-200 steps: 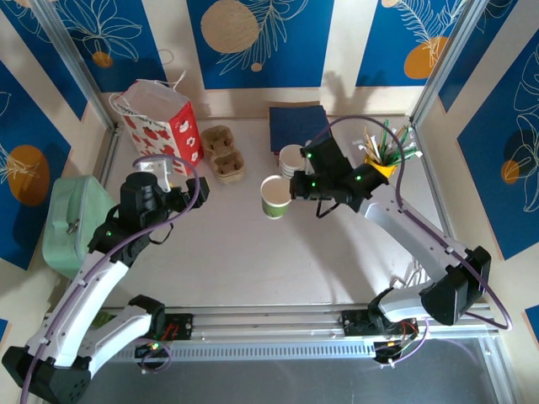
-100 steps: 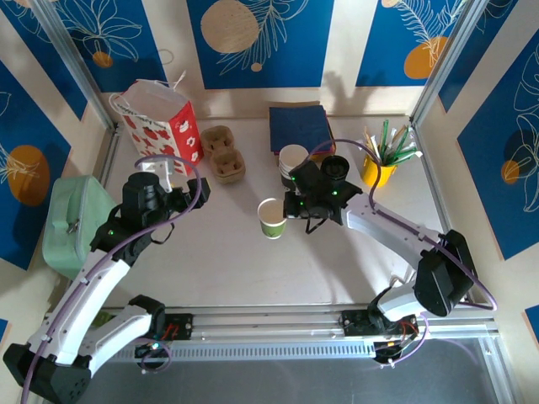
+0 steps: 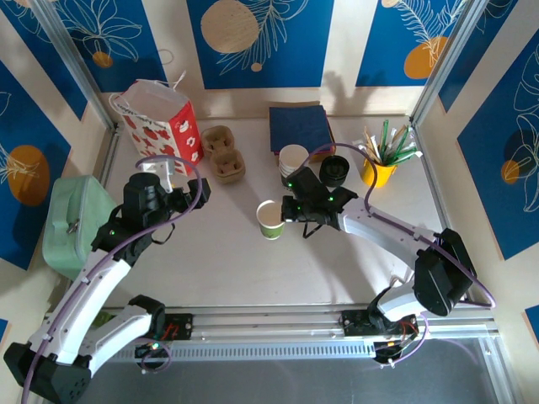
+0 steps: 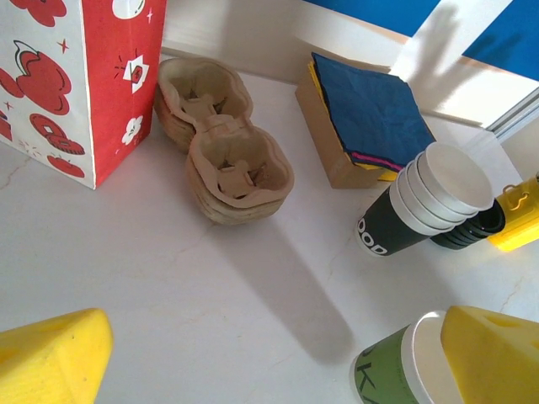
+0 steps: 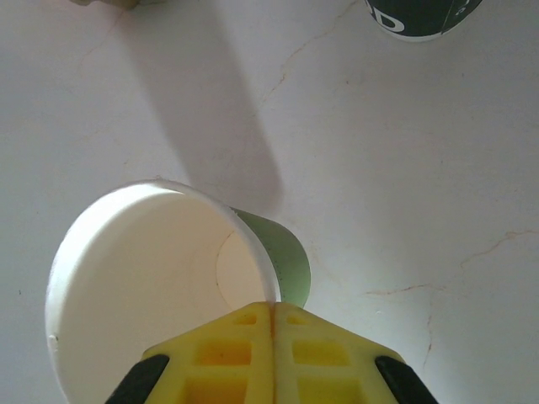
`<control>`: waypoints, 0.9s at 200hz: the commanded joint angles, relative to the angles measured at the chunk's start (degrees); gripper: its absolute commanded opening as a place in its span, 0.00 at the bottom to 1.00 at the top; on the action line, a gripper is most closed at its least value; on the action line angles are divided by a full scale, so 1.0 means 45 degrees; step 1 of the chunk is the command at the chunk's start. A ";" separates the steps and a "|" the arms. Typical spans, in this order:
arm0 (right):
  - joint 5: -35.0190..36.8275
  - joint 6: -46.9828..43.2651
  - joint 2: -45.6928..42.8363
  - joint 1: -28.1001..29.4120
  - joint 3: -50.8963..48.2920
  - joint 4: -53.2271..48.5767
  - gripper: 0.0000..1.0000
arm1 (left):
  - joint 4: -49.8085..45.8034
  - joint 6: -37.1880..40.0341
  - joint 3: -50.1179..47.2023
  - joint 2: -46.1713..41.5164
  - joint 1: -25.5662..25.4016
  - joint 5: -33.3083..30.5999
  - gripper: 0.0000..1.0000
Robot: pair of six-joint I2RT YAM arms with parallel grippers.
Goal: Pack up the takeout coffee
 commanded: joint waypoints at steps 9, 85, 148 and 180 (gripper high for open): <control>0.0086 0.0262 0.0146 0.0134 -0.0209 0.0120 0.06 | 0.0302 -0.0091 -0.0143 0.0012 -0.0078 0.0067 0.99; 0.0244 0.0215 0.0305 0.0367 -0.0273 -0.0012 0.08 | 0.0365 -0.0151 -0.0123 0.0167 -0.0077 0.0262 0.99; 0.0277 0.0278 0.0265 0.0395 -0.0159 -0.0458 0.13 | 0.0323 -0.0215 -0.0084 0.0155 -0.0078 0.0302 0.99; 0.0293 0.0216 0.0010 0.0408 0.0179 -0.0977 0.22 | 0.0341 -0.0229 -0.0045 0.0148 -0.0077 0.0341 0.99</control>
